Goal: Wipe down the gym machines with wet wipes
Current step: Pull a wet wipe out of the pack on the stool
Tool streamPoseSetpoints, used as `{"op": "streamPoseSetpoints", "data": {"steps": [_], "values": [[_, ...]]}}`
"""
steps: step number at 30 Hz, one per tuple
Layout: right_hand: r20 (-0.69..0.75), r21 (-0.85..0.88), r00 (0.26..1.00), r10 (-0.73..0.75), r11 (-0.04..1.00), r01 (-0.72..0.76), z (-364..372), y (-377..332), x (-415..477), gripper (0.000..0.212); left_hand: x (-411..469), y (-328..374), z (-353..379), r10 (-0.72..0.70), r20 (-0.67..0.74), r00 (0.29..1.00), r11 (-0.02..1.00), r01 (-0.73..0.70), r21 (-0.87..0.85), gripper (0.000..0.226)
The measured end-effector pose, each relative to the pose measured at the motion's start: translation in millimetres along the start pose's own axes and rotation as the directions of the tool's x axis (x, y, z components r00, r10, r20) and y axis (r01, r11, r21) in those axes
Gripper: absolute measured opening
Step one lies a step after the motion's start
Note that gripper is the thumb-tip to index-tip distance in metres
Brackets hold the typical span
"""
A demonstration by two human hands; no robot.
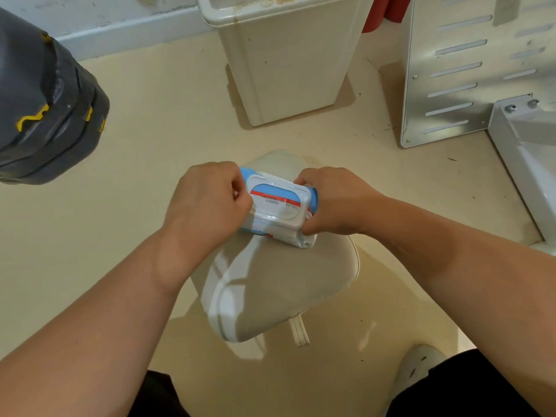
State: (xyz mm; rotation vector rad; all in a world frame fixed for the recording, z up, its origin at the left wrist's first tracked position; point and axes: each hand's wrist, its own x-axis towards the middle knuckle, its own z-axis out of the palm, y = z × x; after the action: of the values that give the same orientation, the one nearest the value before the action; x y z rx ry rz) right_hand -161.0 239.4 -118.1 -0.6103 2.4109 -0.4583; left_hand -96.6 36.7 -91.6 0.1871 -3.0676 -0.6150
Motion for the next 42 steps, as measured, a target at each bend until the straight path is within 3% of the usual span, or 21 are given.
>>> {"op": "streamPoseSetpoints", "data": {"steps": [4, 14, 23, 28, 42], "values": [[-0.012, -0.012, 1.0, 0.019, 1.0, -0.019, -4.0, -6.9, 0.5, 0.059, -14.7, 25.6, 13.0, -0.045, 0.071, 0.996, 0.973, 0.06, -0.224, 0.012], [-0.033, 0.015, 0.999, 0.029, 0.999, -0.029, -3.7, -12.4, -1.3, 0.055, -8.4, 30.8, 21.9, -0.147, 0.135, 0.98, 0.929, 0.184, -0.321, 0.018], [-0.036, -0.009, 0.999, 0.016, 1.0, -0.017, -3.9, -13.4, -1.9, 0.056, -4.7, 36.1, 19.8, -0.111, 0.151, 0.982, 0.984, 0.13, -0.124, 0.011], [-0.044, -0.029, 0.999, 0.005, 1.0, -0.006, -0.5, -13.3, -3.5, 0.058, -1.8, 41.7, 24.0, -0.049, 0.249, 0.967, 0.997, 0.063, -0.048, 0.018], [-0.066, 0.075, 0.998, -0.01, 0.997, 0.015, 7.3, -12.8, 6.4, 0.042, -1.8, 33.4, 15.8, -0.06, 0.128, 0.99, 0.997, 0.065, -0.039, 0.014]]}}
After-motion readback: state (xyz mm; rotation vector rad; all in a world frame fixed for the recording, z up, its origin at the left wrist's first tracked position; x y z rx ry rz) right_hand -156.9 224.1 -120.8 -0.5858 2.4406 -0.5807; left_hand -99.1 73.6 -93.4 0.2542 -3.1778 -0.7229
